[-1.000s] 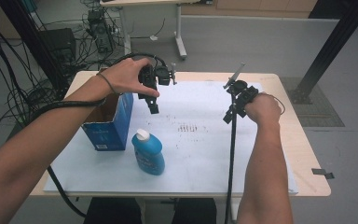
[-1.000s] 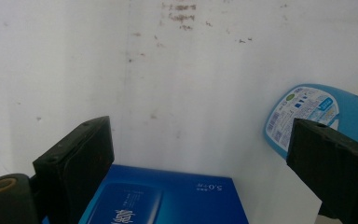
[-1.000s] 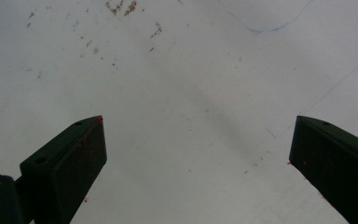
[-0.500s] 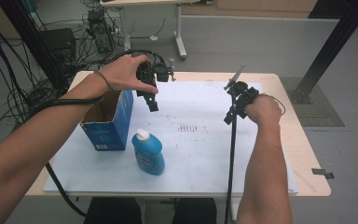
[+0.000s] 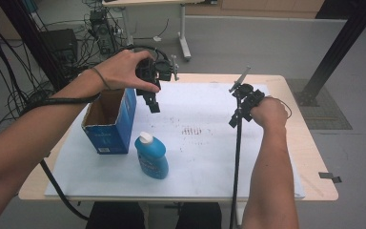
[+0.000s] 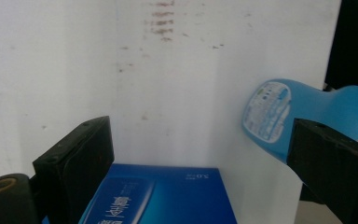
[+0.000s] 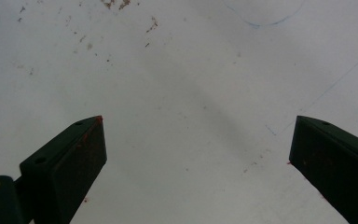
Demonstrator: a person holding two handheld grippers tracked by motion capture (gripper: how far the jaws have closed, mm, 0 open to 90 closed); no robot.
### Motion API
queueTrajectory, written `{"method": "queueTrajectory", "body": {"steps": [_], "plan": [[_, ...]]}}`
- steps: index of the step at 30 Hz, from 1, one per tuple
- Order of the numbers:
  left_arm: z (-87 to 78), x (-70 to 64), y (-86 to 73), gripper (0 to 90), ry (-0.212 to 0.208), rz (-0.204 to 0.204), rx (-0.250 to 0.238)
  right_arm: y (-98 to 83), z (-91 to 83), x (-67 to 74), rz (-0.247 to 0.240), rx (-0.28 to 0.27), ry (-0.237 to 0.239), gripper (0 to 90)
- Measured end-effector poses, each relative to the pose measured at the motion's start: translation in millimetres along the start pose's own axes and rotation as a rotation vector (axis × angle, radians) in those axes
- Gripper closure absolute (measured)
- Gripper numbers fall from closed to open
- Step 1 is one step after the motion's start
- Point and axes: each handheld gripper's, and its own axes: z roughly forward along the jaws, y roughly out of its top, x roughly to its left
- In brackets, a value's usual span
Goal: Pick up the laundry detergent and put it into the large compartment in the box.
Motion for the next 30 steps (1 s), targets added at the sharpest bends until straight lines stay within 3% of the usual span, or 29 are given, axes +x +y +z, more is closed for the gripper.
{"method": "queueTrajectory", "body": {"steps": [9,17,23,26,30], "plan": [[-13.6,-25.8,6.0,7.0,0.006,0.097,-0.008,-1.7,-0.1,-0.5,-0.001,-0.004,0.001,3.7],[-22.2,-52.0,15.7,6.9,-0.013,0.197,0.026,-4.9,0.0,-0.2,0.013,-0.001,0.001,3.8],[-21.5,-71.7,17.7,6.5,-0.006,0.255,0.045,-6.5,1.1,-0.3,0.016,0.004,0.002,3.6],[-15.5,-85.6,19.8,6.4,-0.004,0.298,0.067,-9.3,2.2,-2.1,0.024,-0.001,0.009,3.7],[-9.2,-94.7,21.0,6.2,-0.016,0.327,0.083,-9.7,2.6,-1.3,0.021,0.004,0.004,3.7]]}}
